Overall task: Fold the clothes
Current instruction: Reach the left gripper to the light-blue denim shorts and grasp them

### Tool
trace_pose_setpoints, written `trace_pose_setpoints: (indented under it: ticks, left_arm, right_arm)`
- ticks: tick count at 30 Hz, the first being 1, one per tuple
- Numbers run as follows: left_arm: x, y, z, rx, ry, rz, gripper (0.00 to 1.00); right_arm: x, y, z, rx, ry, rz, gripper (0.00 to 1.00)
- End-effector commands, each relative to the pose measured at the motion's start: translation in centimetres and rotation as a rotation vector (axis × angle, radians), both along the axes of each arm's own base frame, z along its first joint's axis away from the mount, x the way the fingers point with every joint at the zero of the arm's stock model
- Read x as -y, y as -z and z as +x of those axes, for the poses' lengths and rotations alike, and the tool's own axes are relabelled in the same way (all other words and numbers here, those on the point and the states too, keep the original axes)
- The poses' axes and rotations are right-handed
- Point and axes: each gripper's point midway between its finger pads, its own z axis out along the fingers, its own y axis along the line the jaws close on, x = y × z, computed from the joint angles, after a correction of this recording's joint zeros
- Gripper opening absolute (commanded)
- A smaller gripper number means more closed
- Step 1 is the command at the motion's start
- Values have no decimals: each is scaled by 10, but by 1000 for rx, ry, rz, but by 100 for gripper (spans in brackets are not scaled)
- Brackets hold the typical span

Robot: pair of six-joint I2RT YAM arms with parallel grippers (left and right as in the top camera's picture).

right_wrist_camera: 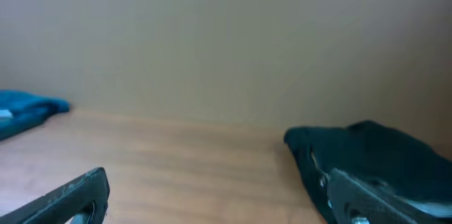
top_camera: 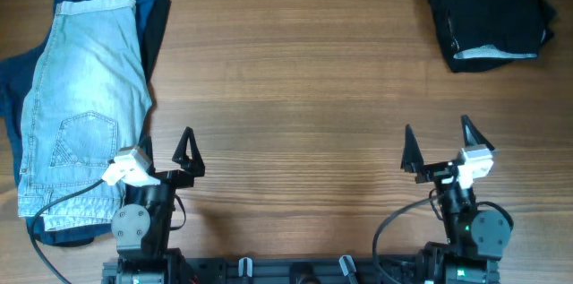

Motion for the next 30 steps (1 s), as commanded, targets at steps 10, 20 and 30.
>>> trace_pose_setpoints:
  ticks: [10, 20, 30]
  left_arm:
    - [8, -42, 0, -4, 49, 1, 100]
    - [13, -38, 57, -552, 94, -54, 100]
    - [44, -5, 87, -849, 275, -188, 98]
  right_arm:
    - [-20, -37, 4, -25, -150, 141, 100]
    - [-51, -76, 107, -464, -434, 243, 100]
    - [-41, 4, 155, -874, -397, 301, 100]
